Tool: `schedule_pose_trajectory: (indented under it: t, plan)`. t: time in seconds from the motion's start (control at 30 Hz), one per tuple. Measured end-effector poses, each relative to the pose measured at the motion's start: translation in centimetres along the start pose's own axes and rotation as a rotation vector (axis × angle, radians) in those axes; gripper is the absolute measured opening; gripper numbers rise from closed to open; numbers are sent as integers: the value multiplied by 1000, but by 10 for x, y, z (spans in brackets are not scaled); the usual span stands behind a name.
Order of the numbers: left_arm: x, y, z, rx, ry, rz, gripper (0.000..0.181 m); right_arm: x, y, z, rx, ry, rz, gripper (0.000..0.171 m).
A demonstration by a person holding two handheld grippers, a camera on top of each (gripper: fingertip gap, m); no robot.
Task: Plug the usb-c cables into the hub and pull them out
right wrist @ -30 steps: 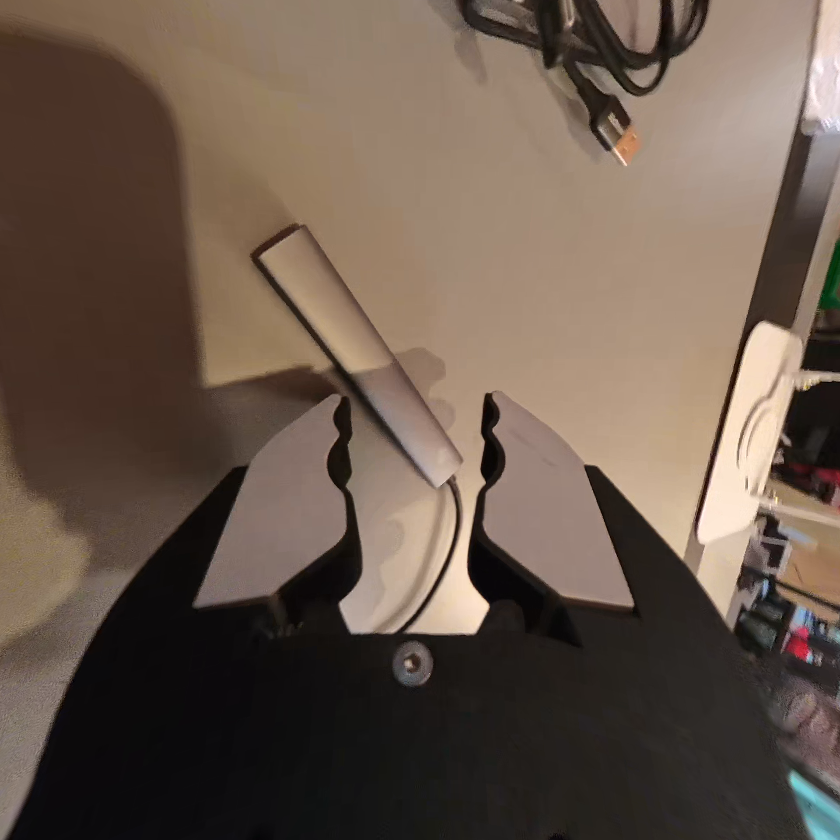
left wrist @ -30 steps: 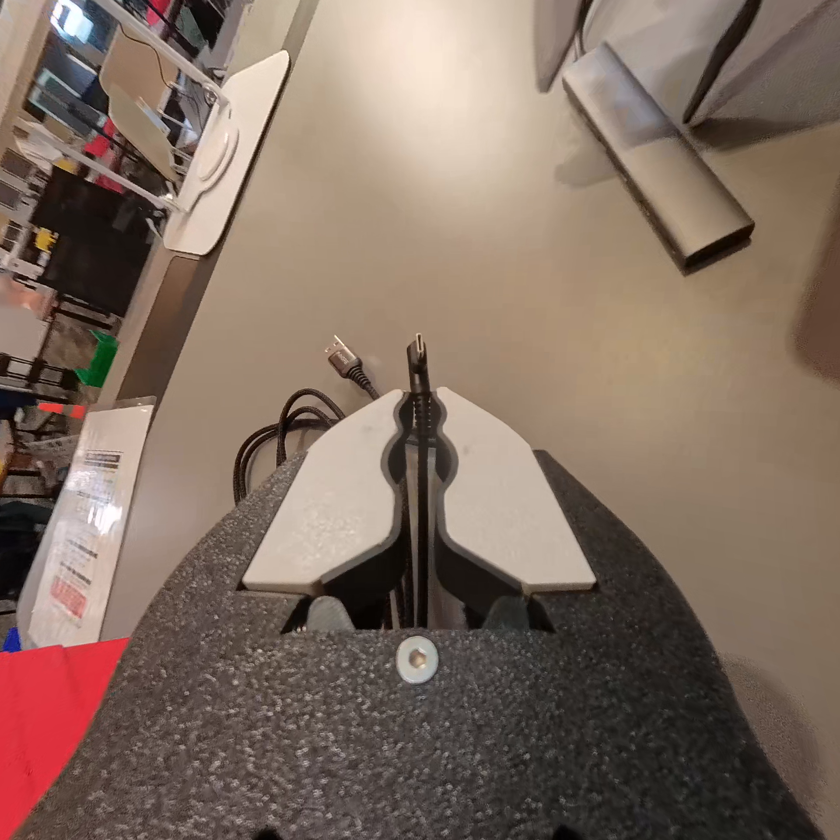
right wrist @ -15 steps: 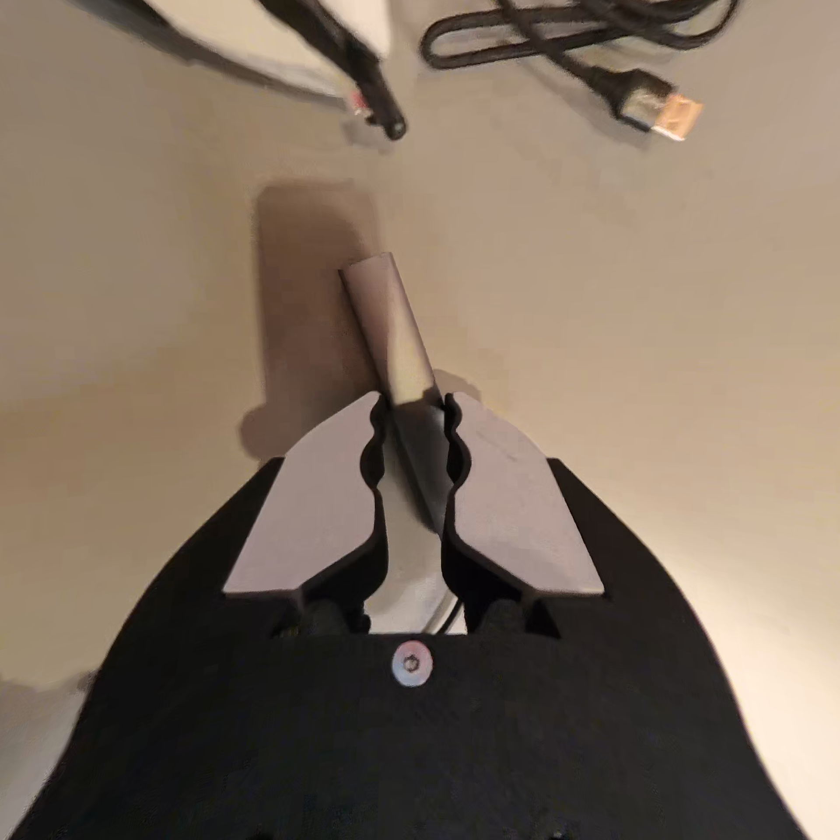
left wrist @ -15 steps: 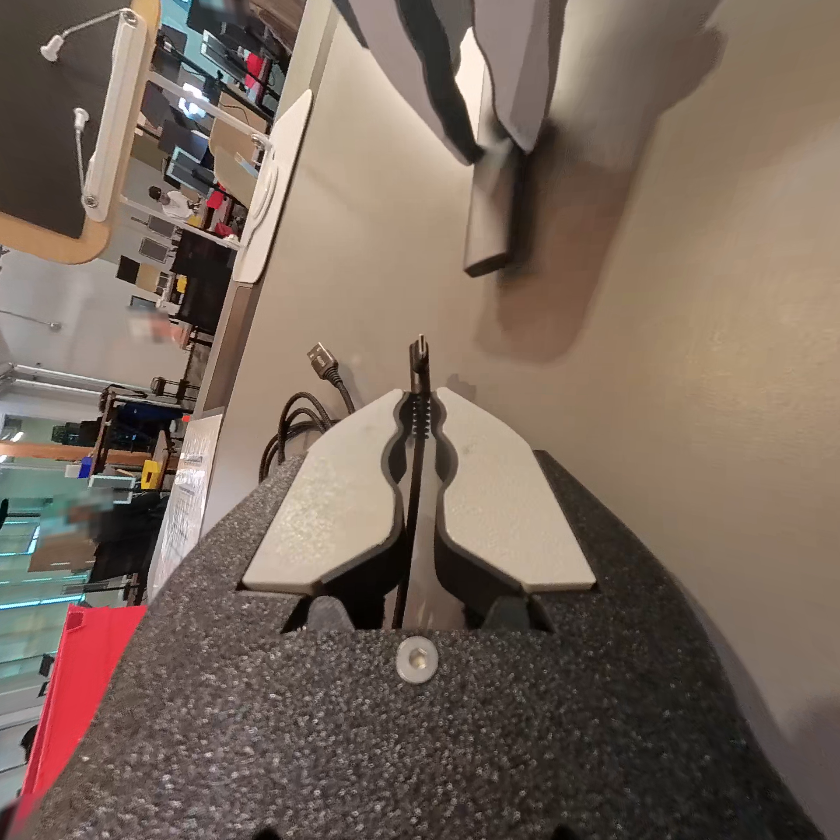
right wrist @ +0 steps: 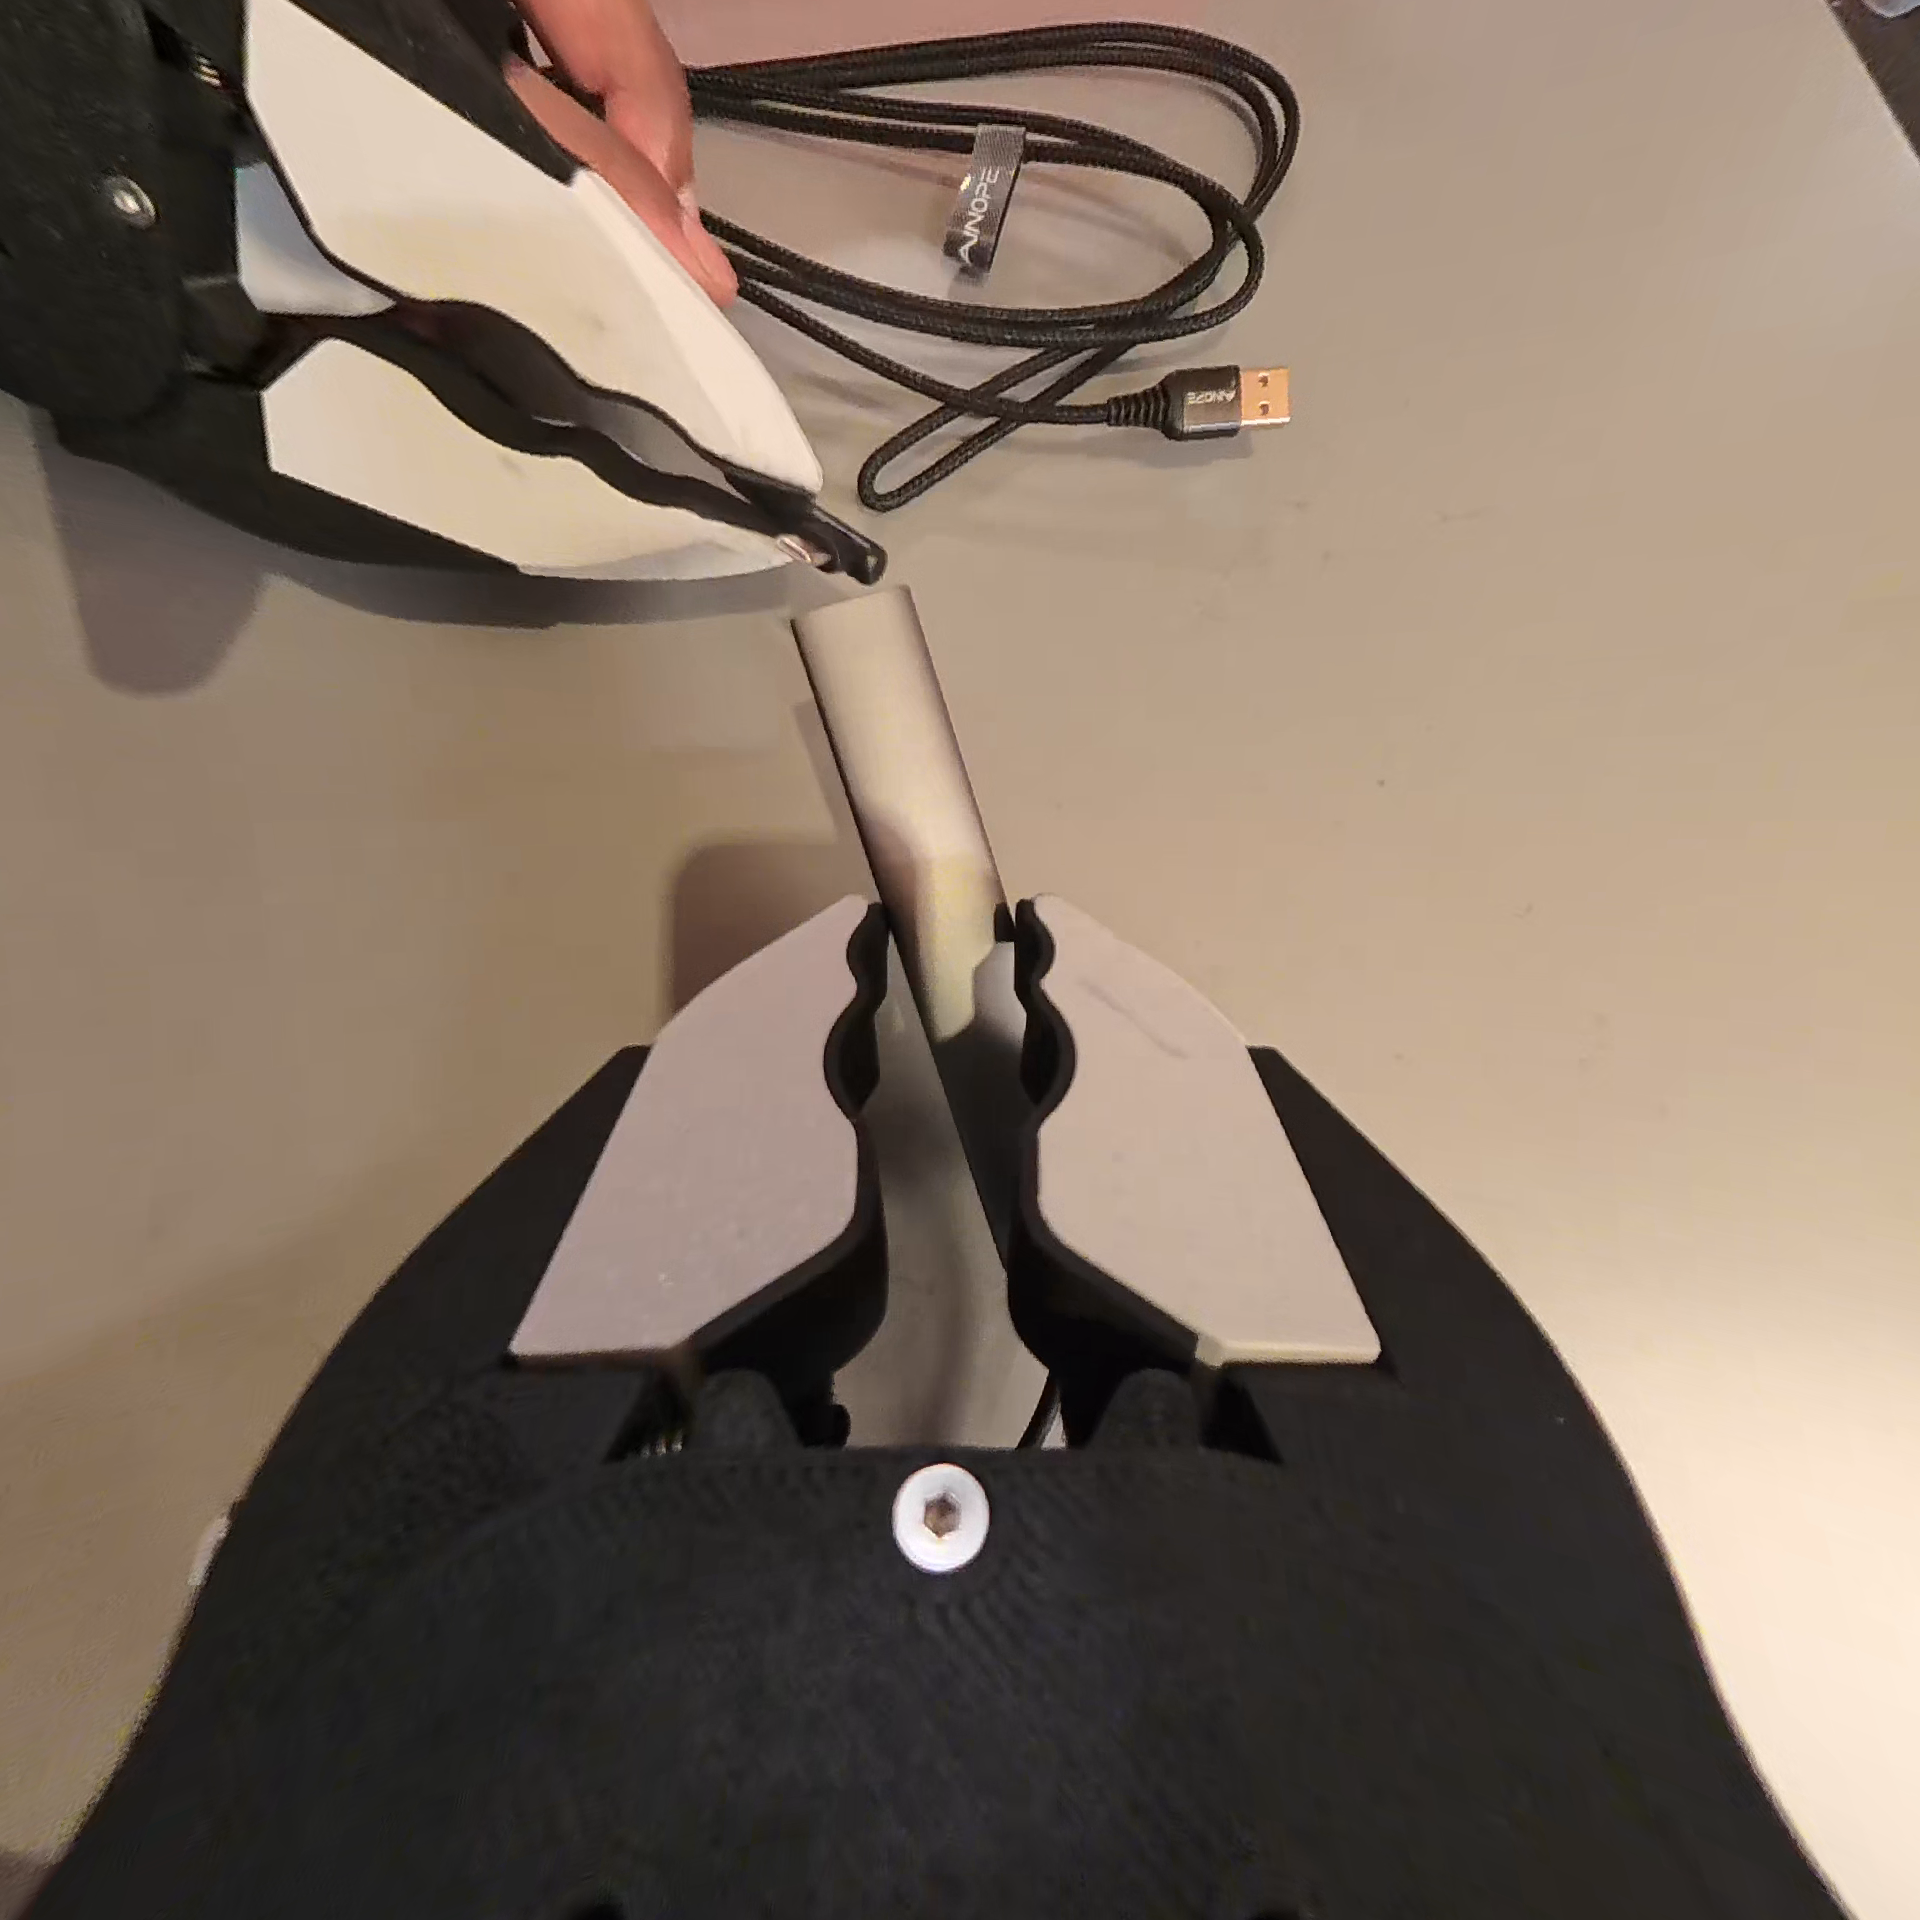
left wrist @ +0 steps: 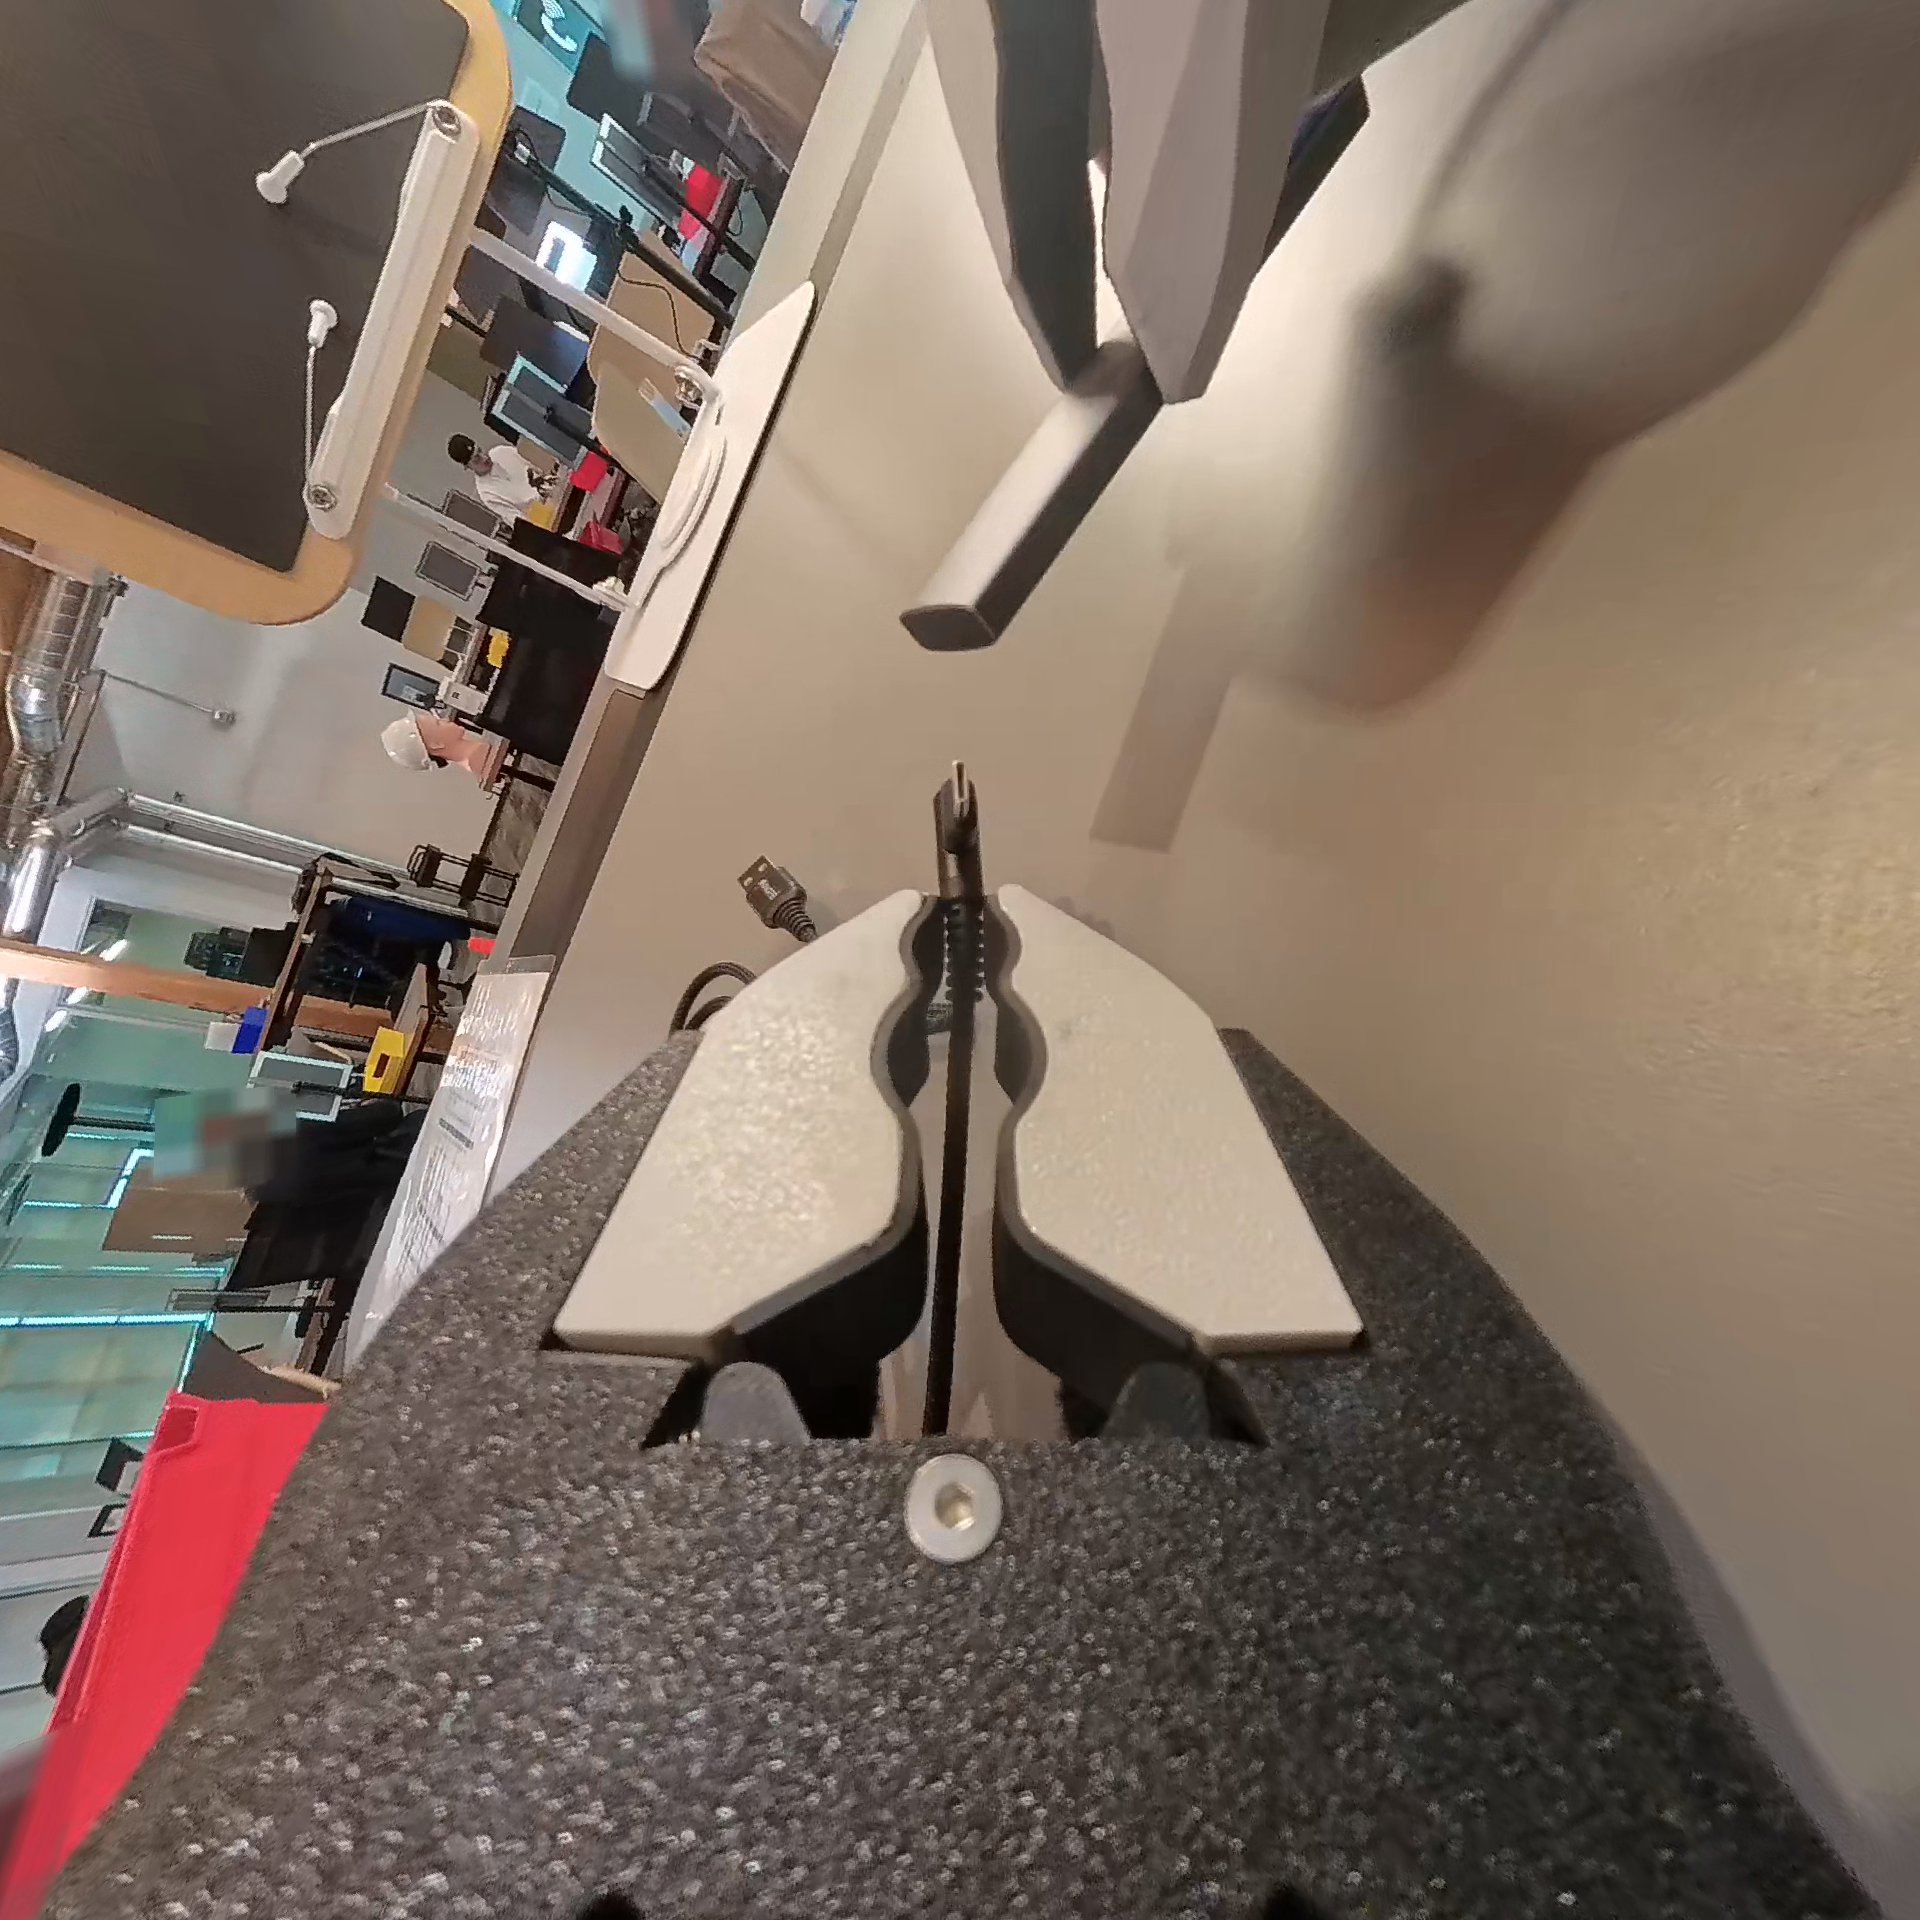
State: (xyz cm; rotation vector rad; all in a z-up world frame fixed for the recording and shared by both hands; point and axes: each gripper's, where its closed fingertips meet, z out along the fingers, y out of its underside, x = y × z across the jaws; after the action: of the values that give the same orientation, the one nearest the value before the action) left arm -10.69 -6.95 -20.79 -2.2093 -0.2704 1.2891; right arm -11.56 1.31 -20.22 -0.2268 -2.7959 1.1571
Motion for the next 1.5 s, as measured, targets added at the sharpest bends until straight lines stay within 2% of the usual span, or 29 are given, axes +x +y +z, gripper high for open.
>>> schedule_pose_trajectory:
  t: [0.03, 0.23, 0.43, 0.67, 0.77, 0.87, 0.93, 1.07, 1.2, 1.37, 1.5]
  plan:
    - [0, 1, 0, -1, 1, -4, 7, 0, 1, 1, -3, 1, -6, 23]
    - [-5, 8, 2, -13, -23, -17, 7, -6, 3, 11, -40, -13, -125, 23]
    - [-4, 6, 2, 2, -32, 7, 7, -21, -5, 19, -69, -22, -343, 23]
    - [0, 4, -3, 69, 12, 76, 7, -39, 3, 22, -133, 70, -641, 23]
    - [2, 3, -5, 96, 36, 108, 7, -45, 10, 23, -133, 79, -643, 23]
    - [3, 0, -4, 115, 41, 128, 7, -43, 9, 20, -93, 97, -559, 16]
    - [2, -2, -3, 125, 32, 143, 7, -42, 6, 17, -66, 79, -450, 21]
    - [1, -6, -3, 154, 11, 158, 8, -35, -14, 12, 21, 17, -101, 28]
    - [-1, -11, -4, 183, -24, 177, 8, -32, -35, 17, 91, -102, 226, 27]
    - [-3, -12, -7, 201, -56, 200, 7, -38, -40, 30, 38, -177, 394, 31]
    - [-4, -13, -8, 207, -75, 221, 8, -44, -50, 34, 106, -290, 561, 34]
